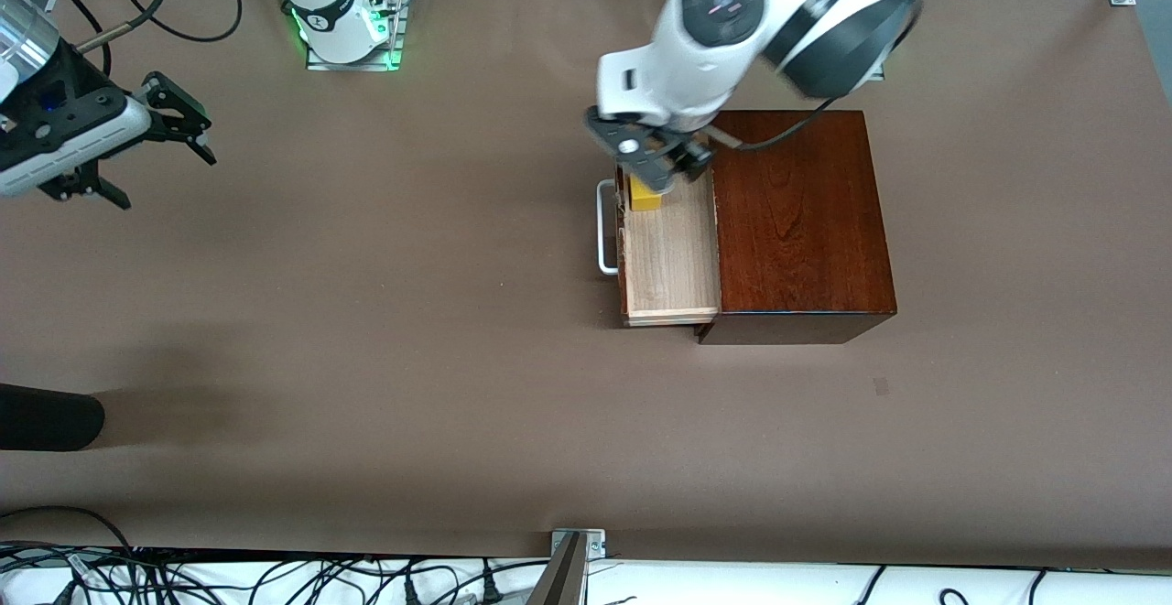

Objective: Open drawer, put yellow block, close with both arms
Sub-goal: 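Withdraw the right gripper while the left gripper moves to the drawer front, then push the drawer front into the box with the left gripper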

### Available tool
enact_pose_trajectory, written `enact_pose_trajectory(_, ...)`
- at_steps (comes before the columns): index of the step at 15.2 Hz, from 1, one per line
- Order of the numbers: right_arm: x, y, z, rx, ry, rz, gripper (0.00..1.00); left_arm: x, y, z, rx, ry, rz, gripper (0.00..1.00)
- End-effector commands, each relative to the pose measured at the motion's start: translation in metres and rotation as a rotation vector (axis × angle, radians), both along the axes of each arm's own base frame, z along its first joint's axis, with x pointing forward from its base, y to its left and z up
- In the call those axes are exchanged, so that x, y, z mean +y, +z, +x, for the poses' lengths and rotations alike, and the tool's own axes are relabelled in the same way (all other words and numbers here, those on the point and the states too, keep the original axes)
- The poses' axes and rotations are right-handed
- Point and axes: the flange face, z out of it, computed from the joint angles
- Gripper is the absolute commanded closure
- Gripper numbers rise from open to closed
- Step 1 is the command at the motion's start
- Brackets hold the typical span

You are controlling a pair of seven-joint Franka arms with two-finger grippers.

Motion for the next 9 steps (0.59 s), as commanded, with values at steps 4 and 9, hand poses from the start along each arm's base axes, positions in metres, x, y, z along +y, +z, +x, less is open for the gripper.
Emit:
enact_pose_trajectory(4,-0.052,-0.012,-0.012,0.041,-0.189,0.024,0.00,-0.071,-0.069,-0.014,-0.124,-0.392,-0.009,0.00)
enact_pose_trajectory(9,-0.054,-0.013,-0.016,0.074,-0.292,0.017,0.00,-0.083,-0.131,-0.004,-0.165,-0.689,-0.031,0.00)
